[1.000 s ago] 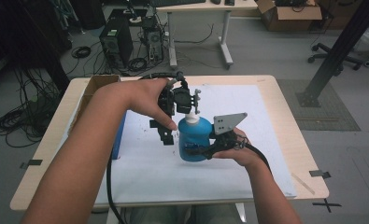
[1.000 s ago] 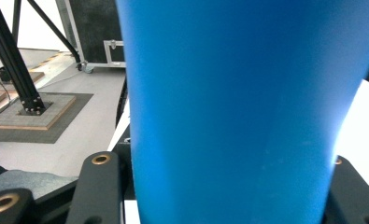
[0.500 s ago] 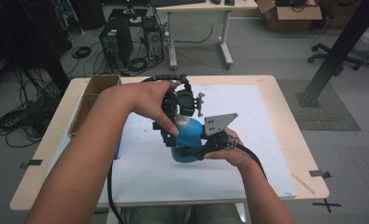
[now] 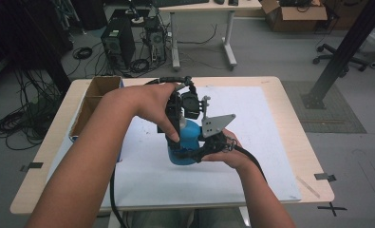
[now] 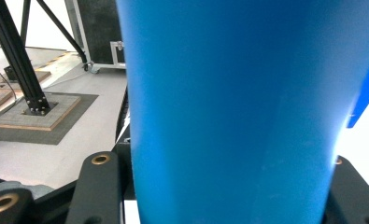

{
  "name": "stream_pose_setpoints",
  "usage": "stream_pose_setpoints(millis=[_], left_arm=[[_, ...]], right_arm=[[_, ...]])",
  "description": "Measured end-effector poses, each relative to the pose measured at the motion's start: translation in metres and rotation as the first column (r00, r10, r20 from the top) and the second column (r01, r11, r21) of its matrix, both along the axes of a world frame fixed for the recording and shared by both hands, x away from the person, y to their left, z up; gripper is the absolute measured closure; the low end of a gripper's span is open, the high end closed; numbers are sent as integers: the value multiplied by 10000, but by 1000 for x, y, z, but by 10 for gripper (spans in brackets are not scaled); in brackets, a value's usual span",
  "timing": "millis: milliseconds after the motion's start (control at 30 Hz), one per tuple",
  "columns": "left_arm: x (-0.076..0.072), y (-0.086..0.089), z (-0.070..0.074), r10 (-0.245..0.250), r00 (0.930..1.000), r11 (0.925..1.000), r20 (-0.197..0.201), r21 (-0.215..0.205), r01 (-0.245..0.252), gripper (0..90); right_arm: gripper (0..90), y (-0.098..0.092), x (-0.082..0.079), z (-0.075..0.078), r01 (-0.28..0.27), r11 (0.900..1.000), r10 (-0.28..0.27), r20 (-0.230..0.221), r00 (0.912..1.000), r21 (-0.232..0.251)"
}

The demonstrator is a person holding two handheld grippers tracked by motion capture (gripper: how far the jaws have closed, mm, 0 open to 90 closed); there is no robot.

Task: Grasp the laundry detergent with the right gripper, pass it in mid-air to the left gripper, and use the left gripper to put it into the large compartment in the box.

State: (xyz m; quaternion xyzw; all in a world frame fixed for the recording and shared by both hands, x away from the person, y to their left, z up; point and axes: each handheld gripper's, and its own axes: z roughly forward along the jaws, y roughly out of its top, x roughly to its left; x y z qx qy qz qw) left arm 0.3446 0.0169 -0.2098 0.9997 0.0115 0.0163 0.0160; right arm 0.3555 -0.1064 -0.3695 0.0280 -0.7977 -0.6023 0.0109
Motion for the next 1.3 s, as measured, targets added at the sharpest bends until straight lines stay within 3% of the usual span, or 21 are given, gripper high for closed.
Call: stream_pose_setpoints(millis=[667,833,1000,1300], left_arm=[[-1,-6,-3,-21,9997,10000,238,29,21,69],[-2,-5,-2,-78,9993,10000,367,35,77,92],[-2,-3,3,-108,9995,9999,291,-115,111,154],[-4,-3,3,-211,9996,9998,211,-8,211,223]], right_arm=[[450,5,1,3,68,9999,-68,55,10000,96],[450,5,1,4,56,9999,-57,54,10000,141],[449,5,0,5,55,9999,-56,54,10000,123],[450,6,0,7,45,9999,-46,119,9999,122]])
